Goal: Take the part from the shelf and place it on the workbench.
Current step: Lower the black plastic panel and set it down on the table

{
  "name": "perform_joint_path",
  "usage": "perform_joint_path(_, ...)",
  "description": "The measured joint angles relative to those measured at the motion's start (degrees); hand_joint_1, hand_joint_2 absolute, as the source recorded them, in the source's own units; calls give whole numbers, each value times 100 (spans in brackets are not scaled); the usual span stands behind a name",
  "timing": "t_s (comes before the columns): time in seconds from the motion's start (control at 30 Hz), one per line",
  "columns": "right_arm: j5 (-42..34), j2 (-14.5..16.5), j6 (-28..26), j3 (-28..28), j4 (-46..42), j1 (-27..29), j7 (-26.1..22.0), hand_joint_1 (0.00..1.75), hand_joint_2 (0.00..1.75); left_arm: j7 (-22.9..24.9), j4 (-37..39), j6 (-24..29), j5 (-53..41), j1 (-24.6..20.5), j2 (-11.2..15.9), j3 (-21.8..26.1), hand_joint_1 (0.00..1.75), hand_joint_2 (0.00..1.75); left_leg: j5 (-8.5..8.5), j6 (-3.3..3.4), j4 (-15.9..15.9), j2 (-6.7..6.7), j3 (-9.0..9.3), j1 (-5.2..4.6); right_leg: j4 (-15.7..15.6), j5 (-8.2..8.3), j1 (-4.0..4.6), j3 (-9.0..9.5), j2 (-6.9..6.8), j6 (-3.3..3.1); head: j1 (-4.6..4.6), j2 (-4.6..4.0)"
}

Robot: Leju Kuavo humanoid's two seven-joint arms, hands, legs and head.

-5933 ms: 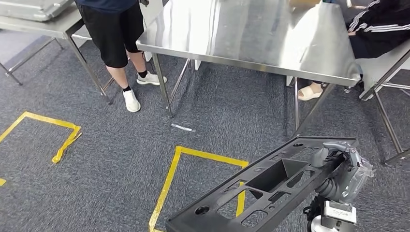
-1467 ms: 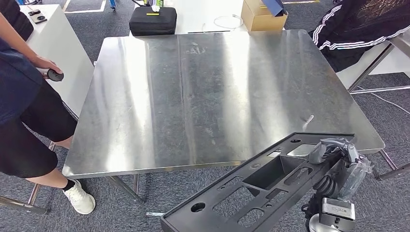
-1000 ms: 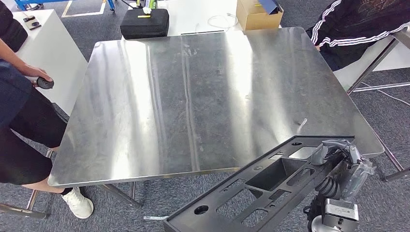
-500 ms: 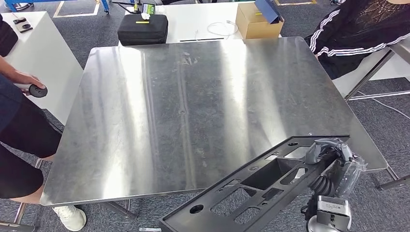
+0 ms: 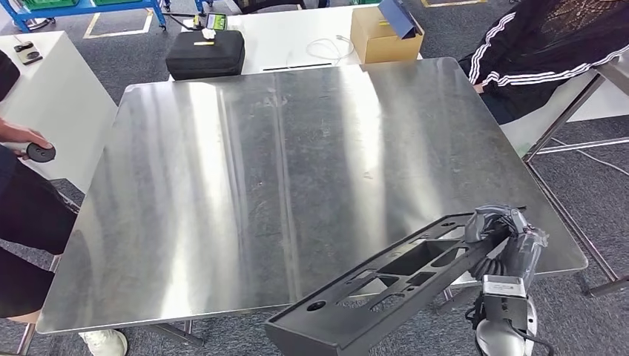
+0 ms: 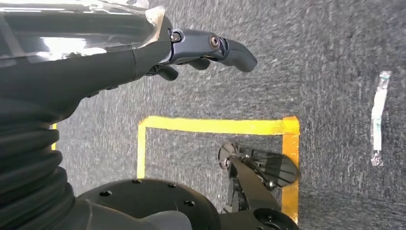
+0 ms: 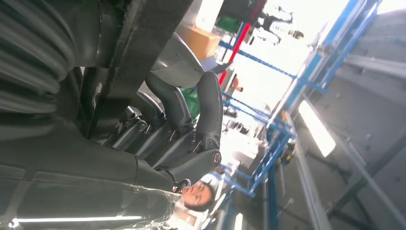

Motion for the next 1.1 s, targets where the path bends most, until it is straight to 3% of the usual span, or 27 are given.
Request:
perform_joint_path(0.17, 362, -96, 99, -24, 772, -592, -69, 175, 175, 42, 0, 58, -86, -15, 5, -13, 0, 175, -29, 36, -79, 17, 37, 2, 0, -19, 27, -5, 13, -30, -1, 0)
perform_joint_path(0.33, 747, -250, 71, -46, 1829, -1246, -404, 175, 175, 52, 0, 55, -137, -9, 7, -17, 0, 175, -20, -131, -88, 18, 36, 9, 2, -17, 37, 0, 10, -35, 1, 0)
perform_joint_path(0.4, 892, -319, 90, -41, 2342, -1564, -551, 175, 175, 64, 0, 38, -178, -7, 10, -25, 0, 175, -18, -153, -87, 19, 37, 1, 2, -16, 33, 5, 10, -35, 2, 0)
perform_joint_path(0.73, 1104, -572, 182, 68, 4930, -3280, -769, 175, 175, 87, 0, -37, -289, -8, 56, -158, 0, 175, -24, -142, -54, 10, 37, -53, 1, -8, -12, 17, -2, -21, 3, 0)
perform_joint_path(1.1, 1374, -221, 246, 643, 6170, -4226, -761, 175, 175, 101, 0, -53, -353, -17, 84, -221, 0, 175, -29, -134, -52, 19, 50, -52, 0, -8, -15, 25, 1, -21, 2, 0)
